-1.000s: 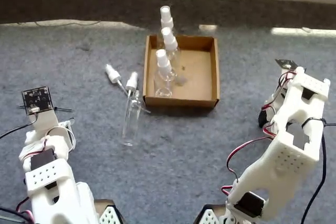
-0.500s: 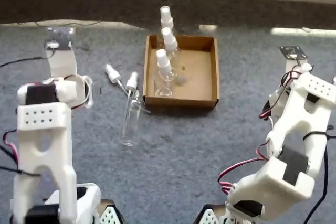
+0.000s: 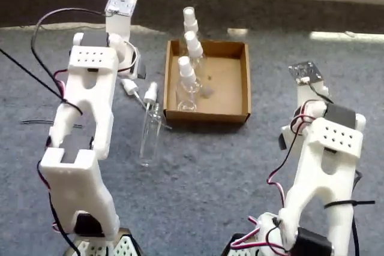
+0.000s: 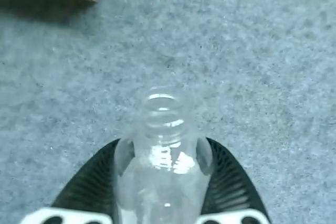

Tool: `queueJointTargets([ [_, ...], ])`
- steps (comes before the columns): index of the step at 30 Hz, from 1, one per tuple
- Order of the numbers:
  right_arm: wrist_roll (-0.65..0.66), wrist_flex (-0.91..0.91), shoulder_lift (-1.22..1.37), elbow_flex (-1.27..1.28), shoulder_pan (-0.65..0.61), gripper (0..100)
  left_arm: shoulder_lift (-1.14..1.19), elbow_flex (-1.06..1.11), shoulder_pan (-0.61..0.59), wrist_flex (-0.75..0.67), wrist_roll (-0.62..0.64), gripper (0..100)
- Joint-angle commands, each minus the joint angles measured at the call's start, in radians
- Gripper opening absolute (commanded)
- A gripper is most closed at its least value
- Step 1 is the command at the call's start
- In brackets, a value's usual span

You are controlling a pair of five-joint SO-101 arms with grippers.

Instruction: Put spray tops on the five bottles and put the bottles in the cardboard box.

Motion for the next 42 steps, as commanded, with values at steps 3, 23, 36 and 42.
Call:
queueJointTargets([
  [3, 0.002, -0.010, -0.091, 0.050, -0.004, 0.3, 0.101, -0.107, 0.081, 0.003, -0.011, 22],
  [23, 0.002, -0.018, -0.099, 0.053, -0.008, 0.3, 0.315, -0.156, 0.108, -0.018, -0.014, 22],
  [36, 0.005, -0.012, -0.101, 0.054, -0.004, 0.4, 0.303, -0.278, 0.015, -0.009, -0.014, 7],
  [42, 0.003, -0.008, -0.101, 0.050, -0.008, 0.4, 0.200, -0.509, -0.070, 0.123, -0.014, 7],
])
